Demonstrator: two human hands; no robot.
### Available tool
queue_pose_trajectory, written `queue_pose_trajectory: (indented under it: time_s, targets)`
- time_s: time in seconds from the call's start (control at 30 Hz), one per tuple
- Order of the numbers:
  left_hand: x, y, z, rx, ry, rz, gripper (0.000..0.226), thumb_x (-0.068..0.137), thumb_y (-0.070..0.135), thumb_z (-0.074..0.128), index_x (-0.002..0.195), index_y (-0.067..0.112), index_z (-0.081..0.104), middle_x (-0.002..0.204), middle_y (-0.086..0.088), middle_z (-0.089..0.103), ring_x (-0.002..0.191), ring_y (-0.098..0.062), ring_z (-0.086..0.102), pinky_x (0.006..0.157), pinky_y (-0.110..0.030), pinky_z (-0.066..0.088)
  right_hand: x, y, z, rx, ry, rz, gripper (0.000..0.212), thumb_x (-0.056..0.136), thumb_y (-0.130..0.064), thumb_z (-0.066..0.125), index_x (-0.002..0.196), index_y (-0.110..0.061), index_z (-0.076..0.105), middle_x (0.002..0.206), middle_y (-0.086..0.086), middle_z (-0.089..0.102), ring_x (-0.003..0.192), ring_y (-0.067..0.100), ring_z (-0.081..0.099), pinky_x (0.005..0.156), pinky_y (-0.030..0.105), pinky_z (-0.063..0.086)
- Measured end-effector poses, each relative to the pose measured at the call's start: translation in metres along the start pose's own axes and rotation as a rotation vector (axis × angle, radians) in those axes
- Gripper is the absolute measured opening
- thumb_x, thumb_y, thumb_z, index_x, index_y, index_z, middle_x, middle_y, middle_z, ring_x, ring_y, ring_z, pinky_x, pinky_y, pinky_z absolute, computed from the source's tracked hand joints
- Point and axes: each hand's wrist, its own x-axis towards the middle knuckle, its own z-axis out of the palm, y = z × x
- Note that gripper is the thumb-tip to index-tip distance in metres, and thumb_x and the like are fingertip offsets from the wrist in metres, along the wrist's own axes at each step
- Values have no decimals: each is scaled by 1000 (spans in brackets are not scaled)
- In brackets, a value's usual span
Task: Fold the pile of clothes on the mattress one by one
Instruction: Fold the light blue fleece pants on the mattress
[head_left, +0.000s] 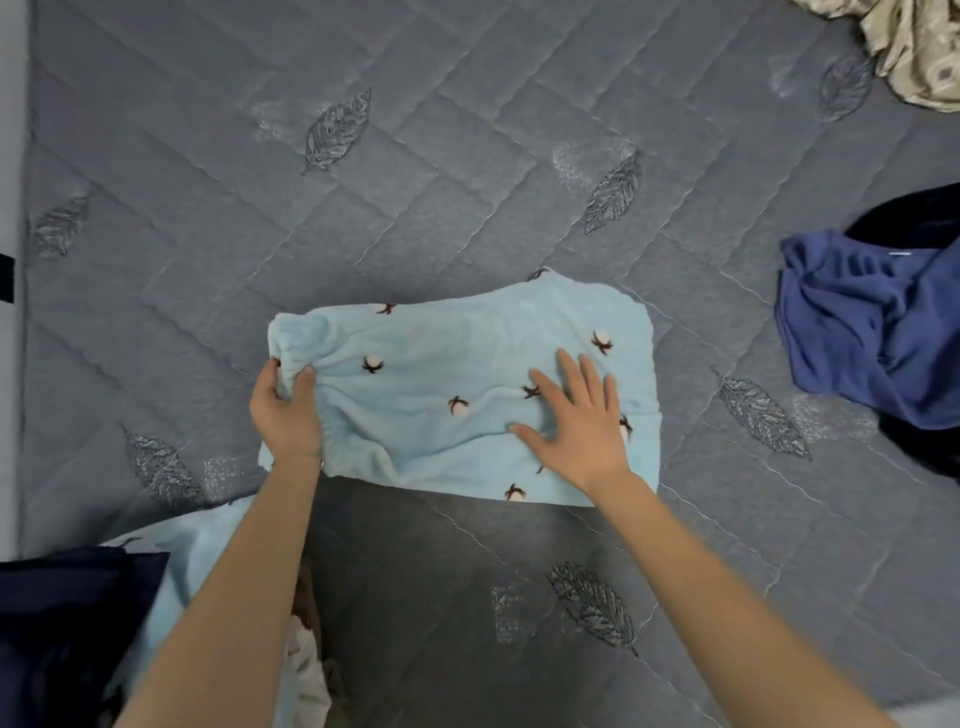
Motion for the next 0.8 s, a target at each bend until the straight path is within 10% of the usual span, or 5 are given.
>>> queue_pose_trajectory:
  time_s: [0.23, 0.43, 0.6, 0.8]
  targets:
    - [20, -26, -10, 443, -39, 187, 49, 92, 18, 59, 138, 6, 46, 129, -18, 56, 117, -33, 52, 98, -45, 41, -10, -10, 16, -104, -41, 12, 82, 81, -74, 19, 150, -30, 30, 162, 4, 9, 149, 29, -1, 116, 47, -16]
    - [-22, -24, 20, 814, -188, 610, 60, 98, 30, 43, 152, 13, 23, 157, -20, 19, 145, -37, 17, 118, -46, 3, -16, -7, 8, 76, 140, 109, 67, 92, -61, 26, 149, -26, 35, 160, 3, 19, 149, 25, 5, 118, 43, -9]
    - [-94, -23, 74, 768, -616, 873, 47, 96, 34, 37, 139, 18, 43, 147, -15, 42, 136, -31, 36, 106, -59, 36, -21, 25, -3, 208, 156, 275, 55, 101, -33, 43, 151, -17, 26, 159, 10, 19, 147, 30, 15, 120, 46, 11]
    - [-194, -20, 128, 778, -868, 1186, 46, 80, 39, 68, 120, 18, 60, 141, -10, 50, 134, -29, 40, 111, -51, 33, -10, 51, -12, 439, 147, 268, 45, 102, -14, 40, 147, -12, 36, 153, 10, 33, 143, 23, 25, 115, 26, 13]
